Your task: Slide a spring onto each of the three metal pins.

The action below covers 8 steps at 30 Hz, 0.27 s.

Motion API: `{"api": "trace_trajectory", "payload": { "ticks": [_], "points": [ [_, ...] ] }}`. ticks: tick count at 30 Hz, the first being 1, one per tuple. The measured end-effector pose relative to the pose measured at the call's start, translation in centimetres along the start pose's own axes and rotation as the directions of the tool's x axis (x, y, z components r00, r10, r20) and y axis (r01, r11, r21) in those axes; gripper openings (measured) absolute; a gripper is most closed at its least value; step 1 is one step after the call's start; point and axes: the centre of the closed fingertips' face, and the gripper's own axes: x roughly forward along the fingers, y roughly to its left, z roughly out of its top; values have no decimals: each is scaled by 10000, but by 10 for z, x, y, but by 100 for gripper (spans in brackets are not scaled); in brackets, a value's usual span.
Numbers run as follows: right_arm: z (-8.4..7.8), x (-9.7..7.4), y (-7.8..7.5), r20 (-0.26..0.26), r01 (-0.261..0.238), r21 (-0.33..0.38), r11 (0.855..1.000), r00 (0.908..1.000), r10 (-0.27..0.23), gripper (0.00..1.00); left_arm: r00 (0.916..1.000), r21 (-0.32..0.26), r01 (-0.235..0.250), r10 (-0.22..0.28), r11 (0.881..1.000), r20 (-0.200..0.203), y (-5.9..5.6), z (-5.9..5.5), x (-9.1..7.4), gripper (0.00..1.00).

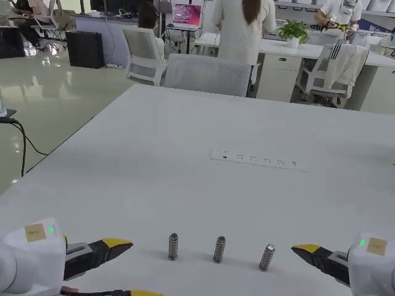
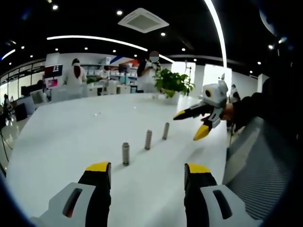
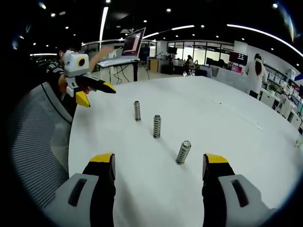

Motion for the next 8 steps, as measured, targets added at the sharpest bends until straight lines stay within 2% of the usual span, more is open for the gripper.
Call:
{"api": "trace_trajectory", "payload": {
  "ticks": [8],
  "points": [
    [-1, 0, 0, -42, 42, 33, 10000, 10000, -42, 75, 10000, 57, 39, -39, 10000, 8, -2, 0, 1, 57]
  ]
}}
